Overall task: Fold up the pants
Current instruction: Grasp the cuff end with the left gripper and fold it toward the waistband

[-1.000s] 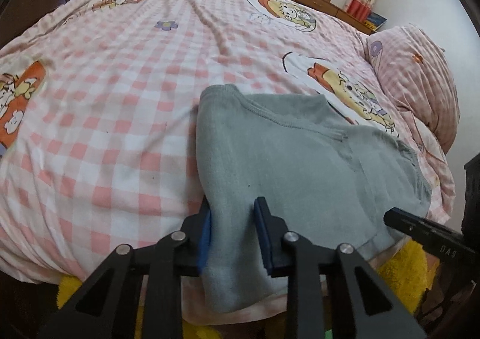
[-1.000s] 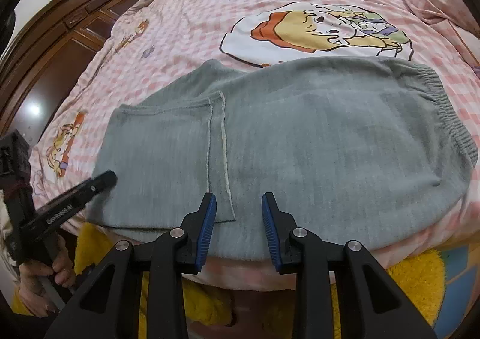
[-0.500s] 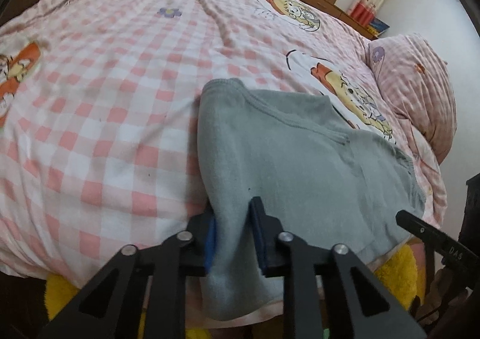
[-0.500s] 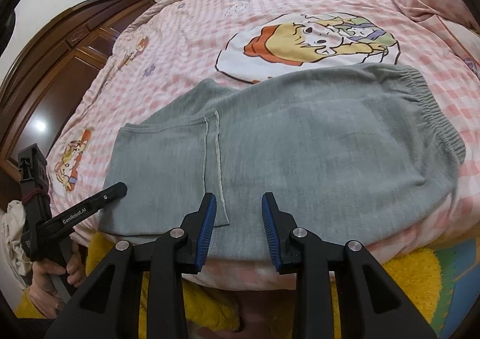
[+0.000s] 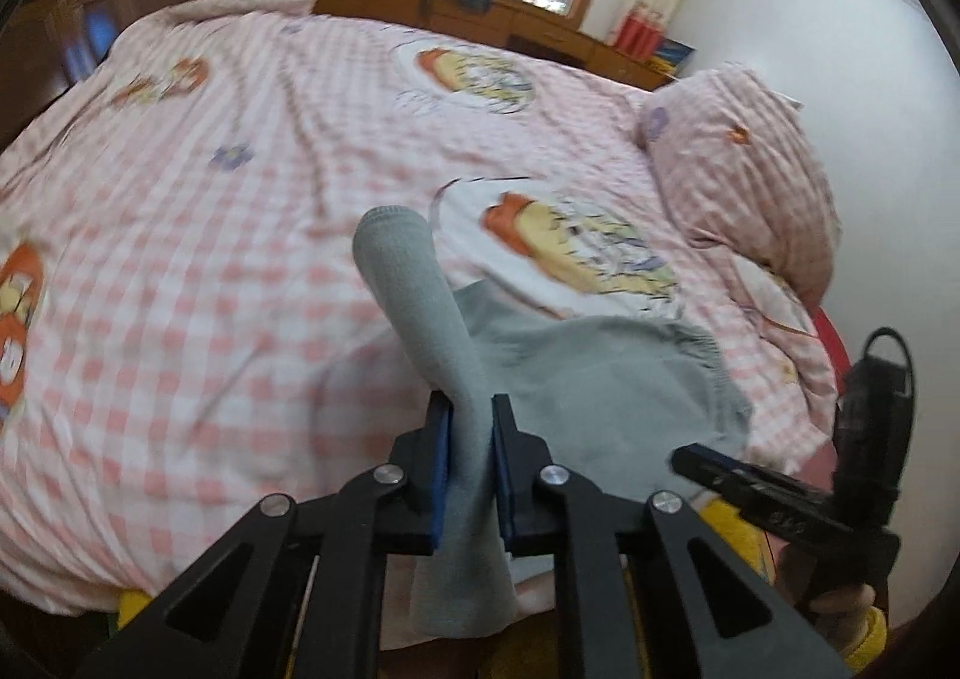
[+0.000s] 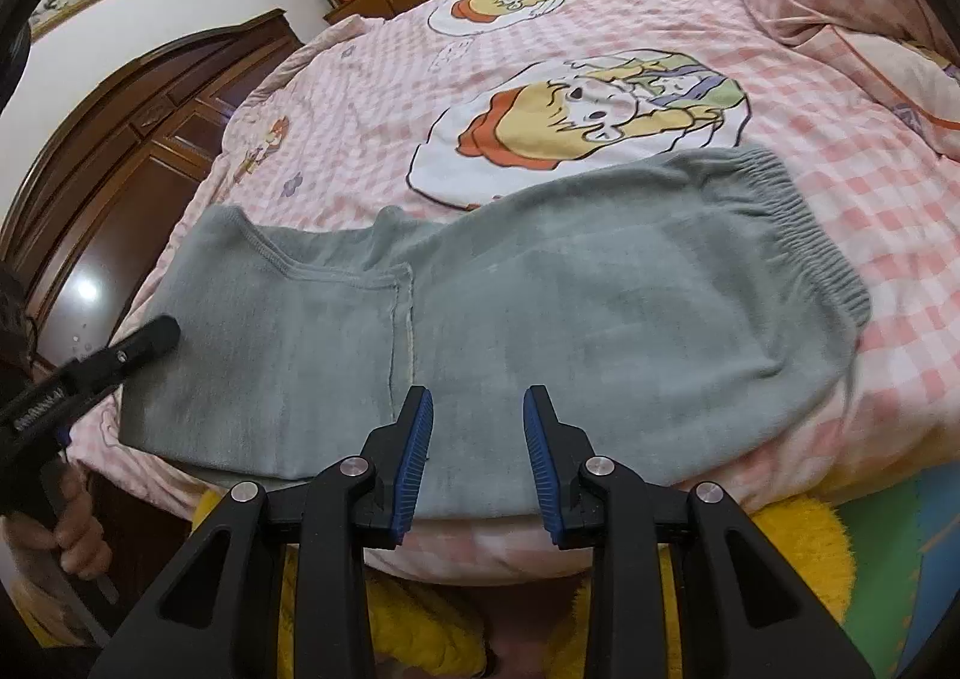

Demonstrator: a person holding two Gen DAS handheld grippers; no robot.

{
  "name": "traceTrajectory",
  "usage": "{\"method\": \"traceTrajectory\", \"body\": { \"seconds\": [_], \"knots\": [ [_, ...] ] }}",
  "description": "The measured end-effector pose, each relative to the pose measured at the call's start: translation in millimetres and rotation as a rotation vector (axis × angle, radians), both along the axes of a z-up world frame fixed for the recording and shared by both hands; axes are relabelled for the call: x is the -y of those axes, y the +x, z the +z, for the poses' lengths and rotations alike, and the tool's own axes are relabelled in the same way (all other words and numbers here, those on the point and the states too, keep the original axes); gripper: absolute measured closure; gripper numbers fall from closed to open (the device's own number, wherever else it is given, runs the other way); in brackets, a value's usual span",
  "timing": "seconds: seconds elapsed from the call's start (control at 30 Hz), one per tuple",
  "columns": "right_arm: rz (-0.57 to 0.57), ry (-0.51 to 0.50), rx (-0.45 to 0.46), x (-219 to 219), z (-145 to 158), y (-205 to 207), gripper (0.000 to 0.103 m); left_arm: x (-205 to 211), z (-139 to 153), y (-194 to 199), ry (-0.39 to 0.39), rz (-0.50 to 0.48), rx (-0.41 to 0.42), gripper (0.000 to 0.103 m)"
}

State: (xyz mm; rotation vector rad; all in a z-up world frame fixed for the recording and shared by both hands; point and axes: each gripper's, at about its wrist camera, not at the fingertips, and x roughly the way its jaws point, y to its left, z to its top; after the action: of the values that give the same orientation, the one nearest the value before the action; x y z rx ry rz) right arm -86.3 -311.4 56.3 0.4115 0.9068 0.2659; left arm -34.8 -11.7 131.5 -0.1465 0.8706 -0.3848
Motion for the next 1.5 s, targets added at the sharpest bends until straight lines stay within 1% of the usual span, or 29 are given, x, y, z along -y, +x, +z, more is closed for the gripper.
{"method": "traceTrajectory", "body": {
  "seconds": [0.23, 0.37, 0.5, 0.6, 0.77, 0.93, 1.1, 1.13, 1.23, 1.27, 1.33, 1.4, 1.5],
  "knots": [
    [-0.053, 0.002, 0.018, 26.0, 7.1, -4.4, 0.071, 46.5, 20.1, 9.7, -0.026, -0.097, 0.018, 0.092],
    [-0.085, 0.007, 0.021, 42.7, 6.6, -5.7, 0.071, 71.2, 28.6, 14.0, -0.032, -0.127, 0.037, 0.093],
    [-0.121, 0.002, 0.019, 60.5, 4.8, -6.0, 0.071, 105.3, 27.9, 24.1, -0.034, -0.185, 0.026, 0.093],
    [-0.148, 0.007, 0.014, 72.8, 3.6, -8.2, 0.071, 132.5, 18.4, 29.3, -0.028, -0.221, 0.009, 0.093],
    [-0.178, -0.009, 0.014, 88.1, 4.1, -14.9, 0.071, 172.8, -6.9, 38.8, -0.036, -0.275, -0.047, 0.093],
    [-0.206, -0.009, 0.001, 98.5, -0.6, -16.0, 0.071, 205.8, -39.5, 47.1, 0.012, -0.322, -0.102, 0.093],
    [-0.200, -0.016, -0.009, 97.4, -5.3, -11.8, 0.071, 221.6, -67.9, 50.9, 0.062, -0.356, -0.155, 0.092],
    [-0.195, -0.021, -0.012, 96.0, -5.7, -10.5, 0.071, 223.8, -71.7, 50.6, 0.072, -0.367, -0.161, 0.091],
    [-0.185, -0.029, -0.018, 92.6, -7.2, -7.0, 0.071, 226.8, -75.6, 48.2, 0.082, -0.390, -0.171, 0.083],
    [-0.181, -0.031, -0.019, 91.6, -7.3, -6.4, 0.071, 226.4, -74.7, 47.5, 0.081, -0.393, -0.174, 0.078],
    [-0.179, -0.034, -0.019, 90.1, -6.6, -6.0, 0.071, 223.3, -69.8, 45.0, 0.073, -0.399, -0.176, 0.072],
    [-0.179, -0.037, -0.017, 89.4, -5.4, -5.0, 0.071, 217.7, -62.0, 41.1, 0.069, -0.394, -0.159, 0.066],
    [-0.174, -0.036, -0.013, 88.3, -3.2, -1.3, 0.071, 204.6, -50.0, 36.4, 0.068, -0.371, -0.132, 0.059]
  ]
}}
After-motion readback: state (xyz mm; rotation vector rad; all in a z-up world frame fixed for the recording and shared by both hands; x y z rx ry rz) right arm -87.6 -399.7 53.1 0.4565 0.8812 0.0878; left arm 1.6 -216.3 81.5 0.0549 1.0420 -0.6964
